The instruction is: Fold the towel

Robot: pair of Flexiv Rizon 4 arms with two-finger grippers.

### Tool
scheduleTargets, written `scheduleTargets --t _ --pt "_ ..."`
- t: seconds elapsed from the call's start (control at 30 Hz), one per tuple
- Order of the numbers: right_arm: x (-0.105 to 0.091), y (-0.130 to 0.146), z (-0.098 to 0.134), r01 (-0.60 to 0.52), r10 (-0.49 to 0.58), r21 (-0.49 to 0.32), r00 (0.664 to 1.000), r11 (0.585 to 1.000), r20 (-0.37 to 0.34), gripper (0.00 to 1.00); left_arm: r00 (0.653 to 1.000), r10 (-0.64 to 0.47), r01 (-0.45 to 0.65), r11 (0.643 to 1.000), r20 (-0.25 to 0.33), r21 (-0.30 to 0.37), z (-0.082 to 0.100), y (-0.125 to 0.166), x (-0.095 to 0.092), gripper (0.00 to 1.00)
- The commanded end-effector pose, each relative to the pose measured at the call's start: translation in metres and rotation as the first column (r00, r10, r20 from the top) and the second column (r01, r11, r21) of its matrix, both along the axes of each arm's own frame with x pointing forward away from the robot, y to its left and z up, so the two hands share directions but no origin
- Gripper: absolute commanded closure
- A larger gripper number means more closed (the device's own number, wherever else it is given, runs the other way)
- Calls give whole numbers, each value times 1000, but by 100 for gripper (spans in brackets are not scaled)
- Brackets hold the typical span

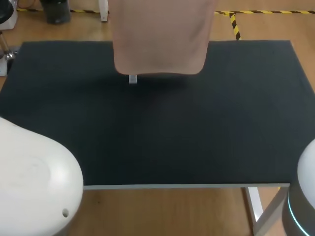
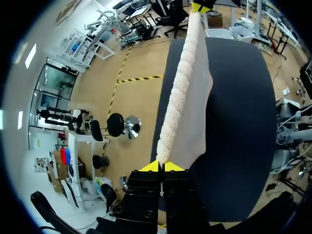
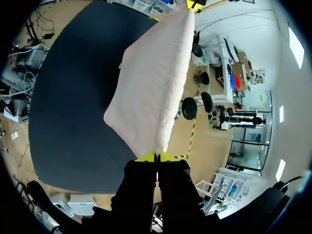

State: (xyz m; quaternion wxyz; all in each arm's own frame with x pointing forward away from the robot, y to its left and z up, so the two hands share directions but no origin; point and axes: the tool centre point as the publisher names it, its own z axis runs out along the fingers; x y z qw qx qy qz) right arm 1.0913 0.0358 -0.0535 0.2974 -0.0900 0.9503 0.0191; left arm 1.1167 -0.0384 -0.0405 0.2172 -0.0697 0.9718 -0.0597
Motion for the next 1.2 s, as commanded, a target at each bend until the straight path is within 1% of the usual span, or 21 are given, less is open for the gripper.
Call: scheduleTargets --t 0.03,0.07,0.1,0.17,0.2,0.3,0.33,0.4,0.47,0.57,0.6,0.7,0.87,1.0,1.2 --pt "20 2 3 -9 9 -10 1000 1000 8 100 1000 10 -10 1000 2 19 4 1 13 100" --pt "24 3 4 -8 8 -15 1000 1000 14 100 1000 2 -3 1000 22 26 5 1 17 100" --pt "28 3 5 -9 9 -16 1000 1000 17 100 1000 7 -8 999 21 40 5 1 22 100" --pt "36 3 6 -9 10 -16 1000 1000 21 100 1000 -4 3 999 31 42 6 0 30 100" --pt "39 3 7 -12 12 -20 999 1000 31 100 999 2 -4 998 35 62 7 0 34 100" --pt "46 2 11 -13 15 -25 998 1000 55 100 999 0 -3 998 54 56 10 -1 44 100" --pt "47 2 12 -14 15 -26 998 1000 57 100 998 -4 1 999 66 54 11 -2 45 100" --pt "49 2 13 -14 16 -28 997 1000 73 100 998 -5 1 998 70 60 12 -3 49 100" --pt "50 1 13 -19 22 -30 996 999 83 100 997 -11 7 999 75 50 11 -3 50 100" --pt "47 1 5 -28 31 -34 996 999 85 100 997 -23 19 999 78 49 3 -5 49 100" --pt "45 1 1 -29 32 -35 996 999 85 100 996 -30 25 998 79 59 -1 -5 48 100" --pt "39 -1 -13 -36 38 -36 998 999 55 100 997 -39 36 998 63 53 -12 -6 43 100" --pt "21 -3 -33 -39 39 -25 999 999 -6 100 999 -49 48 998 21 40 -33 -6 25 100" --pt "4 -1 -44 -50 49 -20 998 999 -47 100 999 -41 41 999 -18 18 -48 -6 3 100" --pt "-22 0 -56 -63 61 -21 994 998 -88 100 998 -35 34 999 -50 -8 -64 -5 -34 100"
